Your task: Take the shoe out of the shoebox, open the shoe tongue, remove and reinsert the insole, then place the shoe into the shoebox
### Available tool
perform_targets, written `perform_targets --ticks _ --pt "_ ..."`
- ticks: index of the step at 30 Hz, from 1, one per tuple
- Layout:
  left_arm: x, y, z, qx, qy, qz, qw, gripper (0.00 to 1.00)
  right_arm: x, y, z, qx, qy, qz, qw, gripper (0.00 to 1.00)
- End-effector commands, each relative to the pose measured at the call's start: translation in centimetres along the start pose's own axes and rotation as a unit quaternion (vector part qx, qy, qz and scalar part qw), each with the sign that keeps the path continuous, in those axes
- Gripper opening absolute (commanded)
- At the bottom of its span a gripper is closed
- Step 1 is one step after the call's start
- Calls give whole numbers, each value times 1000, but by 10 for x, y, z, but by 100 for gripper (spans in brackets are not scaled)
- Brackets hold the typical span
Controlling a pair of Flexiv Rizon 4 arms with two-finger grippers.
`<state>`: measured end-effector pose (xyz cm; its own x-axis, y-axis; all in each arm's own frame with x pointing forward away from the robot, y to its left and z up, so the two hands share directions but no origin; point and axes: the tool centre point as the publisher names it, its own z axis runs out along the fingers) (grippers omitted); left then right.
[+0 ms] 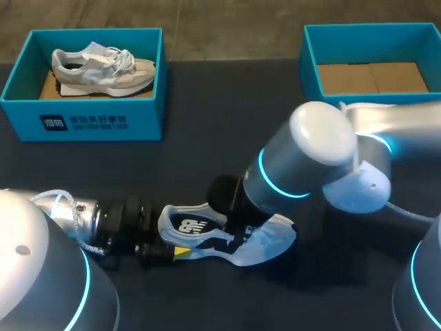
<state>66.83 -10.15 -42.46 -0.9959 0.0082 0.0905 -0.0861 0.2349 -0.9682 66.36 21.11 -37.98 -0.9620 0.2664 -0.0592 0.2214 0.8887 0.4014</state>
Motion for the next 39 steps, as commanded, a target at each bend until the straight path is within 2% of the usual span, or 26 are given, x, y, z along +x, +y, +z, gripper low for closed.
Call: perform_targets --ticks 1,12,17,22,24,32,34,35,36,39 --pt "-1 6 1 -1 -1 -1 1000 0 -1 -10 -9 -78 0 1 997 0" --pt "-1 6 1 -1 -1 -1 1000 0 -5 -5 -15 -128 0 -4 992 0" --pt "-1 6 1 -1 -1 -1 1000 0 -8 -7 -15 -144 4 -1 990 0" --pt "-1 6 1 -1 -1 -1 1000 0 -9 -7 -16 -142 4 -3 990 0" --pt "-1 6 1 -1 -1 -1 1000 0 -9 -6 -18 -159 5 -7 987 0" --pt "-1 6 1 -1 -1 -1 1000 0 -8 4 -20 -124 6 -26 992 0" --pt "-1 6 1 -1 -1 -1 1000 0 -8 7 -20 -105 8 -33 994 31" --pt "-1 6 1 -1 -1 -1 1000 0 -8 9 -20 -100 8 -35 994 39" --pt "-1 6 1 -1 -1 -1 1000 0 -7 11 -20 -97 9 -39 994 44" --pt "-1 6 1 -1 -1 -1 1000 0 -5 14 -24 -88 6 -45 995 45"
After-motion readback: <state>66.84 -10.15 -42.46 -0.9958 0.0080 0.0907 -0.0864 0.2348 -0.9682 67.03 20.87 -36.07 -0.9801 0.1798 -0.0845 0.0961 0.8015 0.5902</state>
